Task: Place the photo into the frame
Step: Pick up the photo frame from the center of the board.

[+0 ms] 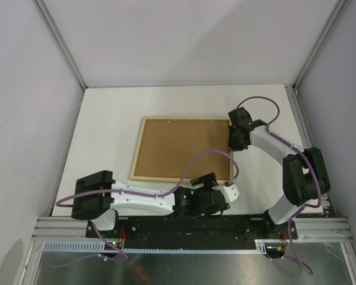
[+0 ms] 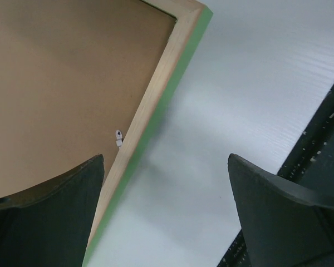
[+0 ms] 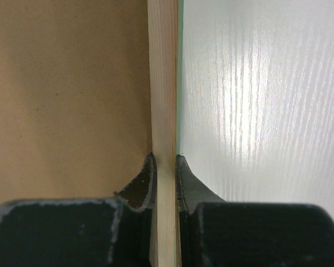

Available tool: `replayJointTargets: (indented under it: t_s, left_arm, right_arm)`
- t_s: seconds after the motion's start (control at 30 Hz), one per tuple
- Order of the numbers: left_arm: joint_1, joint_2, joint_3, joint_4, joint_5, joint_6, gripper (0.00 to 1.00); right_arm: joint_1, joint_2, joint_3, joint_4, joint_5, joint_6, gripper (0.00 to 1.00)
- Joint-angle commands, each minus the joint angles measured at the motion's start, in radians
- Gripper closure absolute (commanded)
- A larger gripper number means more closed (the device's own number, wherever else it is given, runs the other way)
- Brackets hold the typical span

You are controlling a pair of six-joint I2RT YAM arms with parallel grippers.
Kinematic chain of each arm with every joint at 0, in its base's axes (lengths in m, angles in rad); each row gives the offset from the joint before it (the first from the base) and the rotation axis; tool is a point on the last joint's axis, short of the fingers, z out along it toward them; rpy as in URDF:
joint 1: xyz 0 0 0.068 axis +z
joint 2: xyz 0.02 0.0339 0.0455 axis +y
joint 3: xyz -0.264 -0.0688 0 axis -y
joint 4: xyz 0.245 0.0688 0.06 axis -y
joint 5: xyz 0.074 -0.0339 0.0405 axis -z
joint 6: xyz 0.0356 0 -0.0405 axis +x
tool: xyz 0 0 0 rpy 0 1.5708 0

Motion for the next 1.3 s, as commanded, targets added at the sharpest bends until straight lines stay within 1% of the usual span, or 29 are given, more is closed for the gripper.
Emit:
replayJointTargets:
  t_s: [0.0,0.1,0.2,0.4,0.57,0.77,0.93,1.13,1.2,1.27]
  left_arm:
    - [-0.033,0.063,-0.012,0.139,-0.211,0.114,0.05]
    - [-0.045,0.098,-0.040,0.216,-0.282,0.169,0.05]
    - [-0.050,0.127,-0.074,0.329,-0.350,0.227,0.04]
    - [-0.051,0.195,-0.149,0.542,-0.416,0.378,0.06]
    - [-0.051,0.245,-0.187,0.720,-0.480,0.480,0.09]
    - [-0.049,0.326,-0.231,1.023,-0.557,0.706,0.15]
    - [-0.036,0.397,-0.227,1.184,-0.588,0.876,0.19]
    - [-0.020,0.427,-0.208,1.233,-0.585,0.972,0.29]
    - [-0.015,0.435,-0.205,1.248,-0.590,0.999,0.35]
    - [-0.005,0.442,-0.202,1.267,-0.600,1.020,0.43]
  right_arm:
    - [0.007,-0.066,0.075,-0.063,-0.009,0.021,1.00]
    - [0.009,-0.072,0.082,-0.079,-0.019,0.024,1.00]
    - [0.011,-0.076,0.089,-0.095,-0.022,0.024,1.00]
    - [0.011,-0.080,0.110,-0.122,-0.029,0.021,1.00]
    - [0.011,-0.087,0.126,-0.137,-0.039,0.021,1.00]
    - [0.008,-0.089,0.138,-0.153,-0.057,0.019,1.00]
    - [0.007,-0.095,0.142,-0.166,-0.059,0.014,1.00]
    - [0.003,-0.101,0.142,-0.175,-0.057,0.009,1.00]
    - [0.002,-0.101,0.142,-0.176,-0.057,0.008,1.00]
    - [0.002,-0.100,0.142,-0.179,-0.058,0.007,1.00]
